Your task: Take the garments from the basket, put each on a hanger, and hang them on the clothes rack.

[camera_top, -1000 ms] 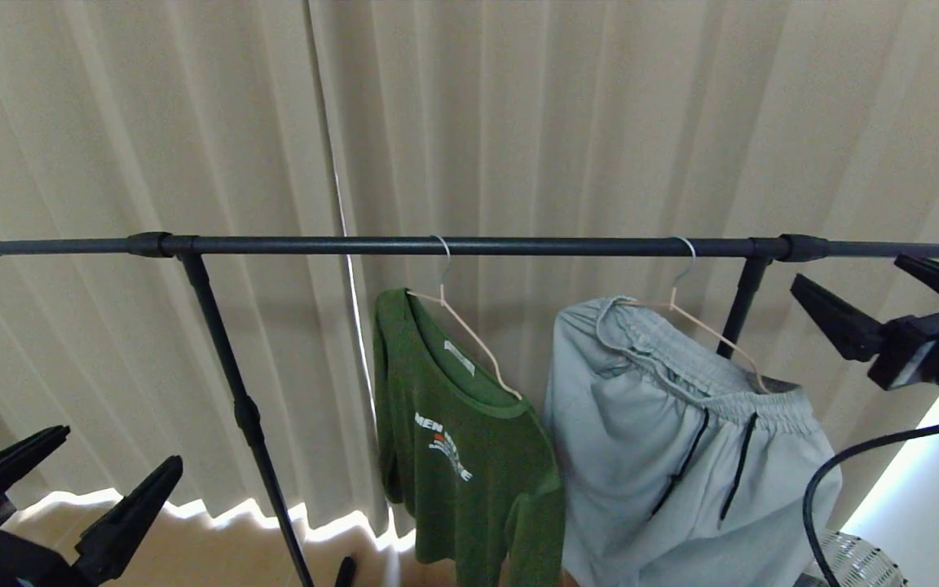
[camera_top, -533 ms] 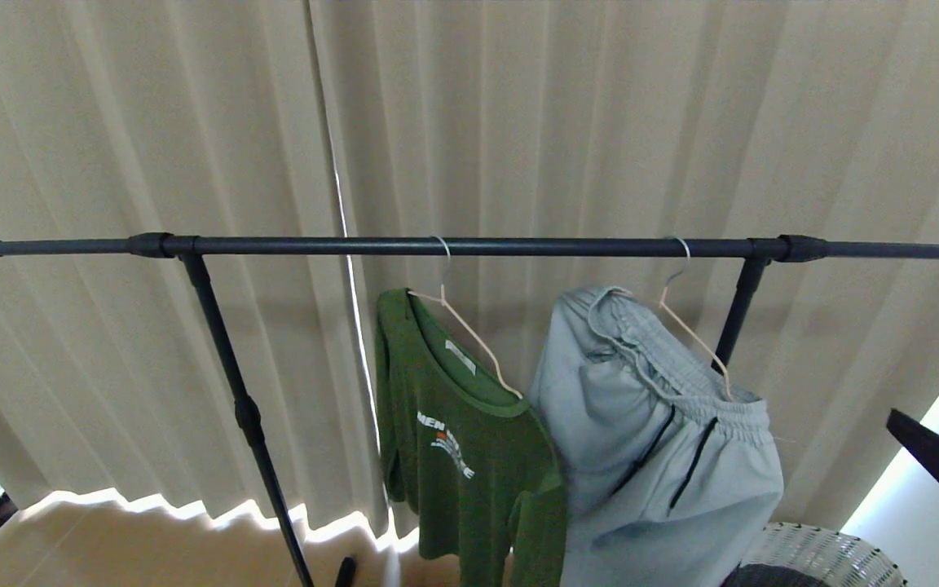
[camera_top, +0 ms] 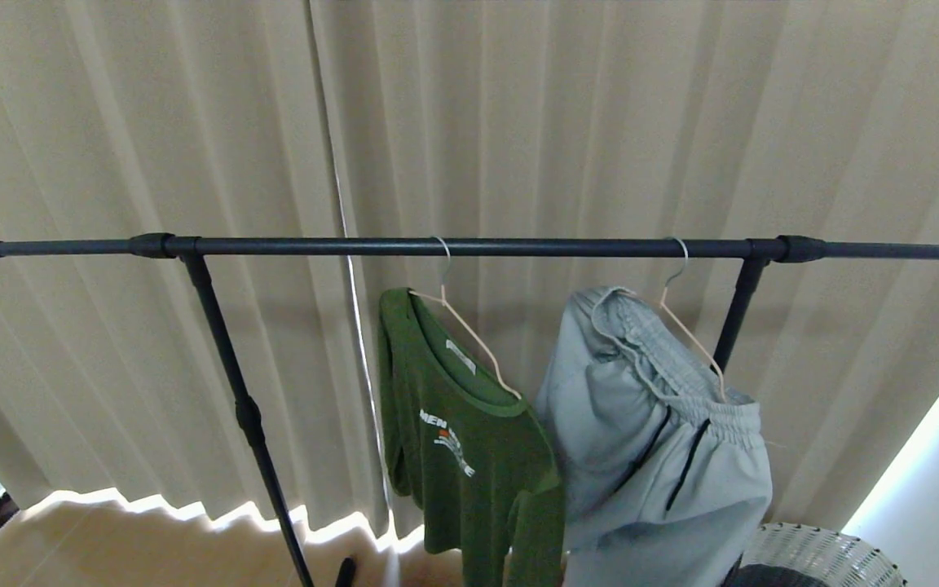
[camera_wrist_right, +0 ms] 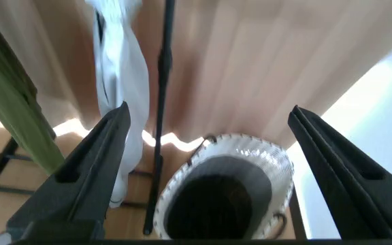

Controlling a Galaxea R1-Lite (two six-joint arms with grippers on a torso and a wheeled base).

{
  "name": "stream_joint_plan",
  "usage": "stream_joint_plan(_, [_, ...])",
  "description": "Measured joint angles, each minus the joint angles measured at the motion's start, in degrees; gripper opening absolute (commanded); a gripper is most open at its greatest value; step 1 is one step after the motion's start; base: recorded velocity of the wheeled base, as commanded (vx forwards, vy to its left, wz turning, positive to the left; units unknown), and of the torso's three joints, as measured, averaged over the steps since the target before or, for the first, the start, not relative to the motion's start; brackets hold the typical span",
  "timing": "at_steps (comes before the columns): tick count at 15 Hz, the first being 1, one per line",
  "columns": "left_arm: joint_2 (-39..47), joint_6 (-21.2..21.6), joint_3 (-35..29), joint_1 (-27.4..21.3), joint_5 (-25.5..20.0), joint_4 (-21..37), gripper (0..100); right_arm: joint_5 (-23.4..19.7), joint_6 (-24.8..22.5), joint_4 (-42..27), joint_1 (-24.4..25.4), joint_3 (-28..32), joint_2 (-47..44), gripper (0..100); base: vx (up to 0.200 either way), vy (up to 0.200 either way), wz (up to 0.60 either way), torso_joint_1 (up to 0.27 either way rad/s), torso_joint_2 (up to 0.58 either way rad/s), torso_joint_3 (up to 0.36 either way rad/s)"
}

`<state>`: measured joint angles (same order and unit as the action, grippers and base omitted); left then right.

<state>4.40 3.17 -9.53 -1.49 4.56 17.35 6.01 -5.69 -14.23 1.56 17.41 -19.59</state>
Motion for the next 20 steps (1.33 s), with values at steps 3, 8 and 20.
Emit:
stream_joint_plan(3, [-2.2,1.0,1.3,0.9,-9.4,-2.2,100,0.2,0.2,-5.9,-0.5,-2.1,11.1,100,0.0,0.0,0.0,0.0,0.0,0.0])
stream_joint_plan(8, [-3.7,4.5,3.1,1.2,-20.9,-5.0,100,3.2,5.4,0.4,-1.0,-8.5,18.6,100,0.0,0.0,0.0,0.0,0.0,0.0])
stream_joint_plan(20, [-4.0,2.9,3.5,1.3,-26.4,-6.2,100,-9.8,3.1,8.4,-1.0,-14.9,19.5,100,0.0,0.0,0.0,0.0,0.0,0.0])
